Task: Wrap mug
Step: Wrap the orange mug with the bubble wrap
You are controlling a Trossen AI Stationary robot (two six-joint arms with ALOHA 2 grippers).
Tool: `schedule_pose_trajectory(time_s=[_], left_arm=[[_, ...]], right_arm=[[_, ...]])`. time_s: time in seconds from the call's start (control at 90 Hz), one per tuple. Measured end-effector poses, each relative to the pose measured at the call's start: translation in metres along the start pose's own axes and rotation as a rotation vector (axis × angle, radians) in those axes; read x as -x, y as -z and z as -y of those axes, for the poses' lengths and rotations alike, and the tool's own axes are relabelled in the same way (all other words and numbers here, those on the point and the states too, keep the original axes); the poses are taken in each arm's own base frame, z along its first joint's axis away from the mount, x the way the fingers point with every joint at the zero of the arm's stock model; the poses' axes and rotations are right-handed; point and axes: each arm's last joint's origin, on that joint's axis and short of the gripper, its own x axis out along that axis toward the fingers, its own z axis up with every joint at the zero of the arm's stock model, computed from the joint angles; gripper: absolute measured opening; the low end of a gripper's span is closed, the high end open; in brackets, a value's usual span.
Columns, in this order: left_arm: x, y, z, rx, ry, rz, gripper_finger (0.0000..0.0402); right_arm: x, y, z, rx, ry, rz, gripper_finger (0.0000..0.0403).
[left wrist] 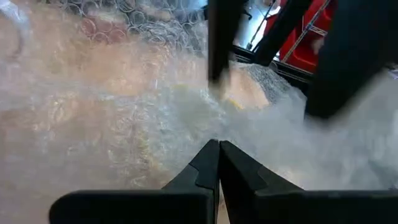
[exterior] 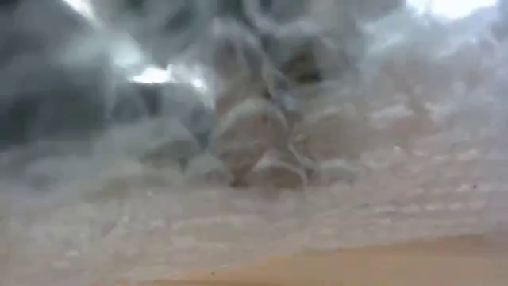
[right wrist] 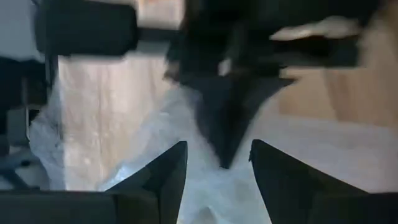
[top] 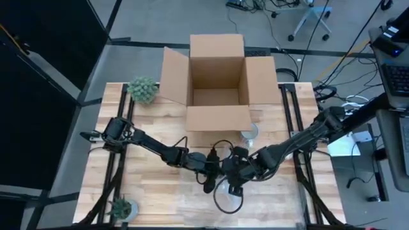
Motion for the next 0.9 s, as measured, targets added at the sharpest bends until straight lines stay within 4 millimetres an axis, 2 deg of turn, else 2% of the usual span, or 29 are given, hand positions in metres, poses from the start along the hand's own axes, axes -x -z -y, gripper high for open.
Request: schedule_pose_trajectory(time_s=[0.322,0.478,0.556,0.656,0.9], left_arm=[[0.000,0.000,0.000,0.000,0.011,-0.002,0.0000],[0.000,0.000,0.000,0.000,0.014,-0.003,0.0000],[0.000,0.000,0.000,0.000,0.014,-0.003,0.0000],[0.000,0.000,0.001,0.000,0.015,-0.003,0.0000],[0.000,0.000,0.001,0.000,0.015,-0.004,0.0000]], right_arm=[[-0.062,0.023,0.005,-0.014,0.141,-0.168,0.0164],[-0.073,0.023,0.008,0.008,0.138,-0.203,0.0163],[-0.067,0.021,0.009,0.016,0.111,-0.211,0.0164],[-0.048,0.014,0.009,0.009,0.077,-0.180,0.0164],[0.011,0.006,0.013,-0.019,-0.009,-0.078,0.0164]])
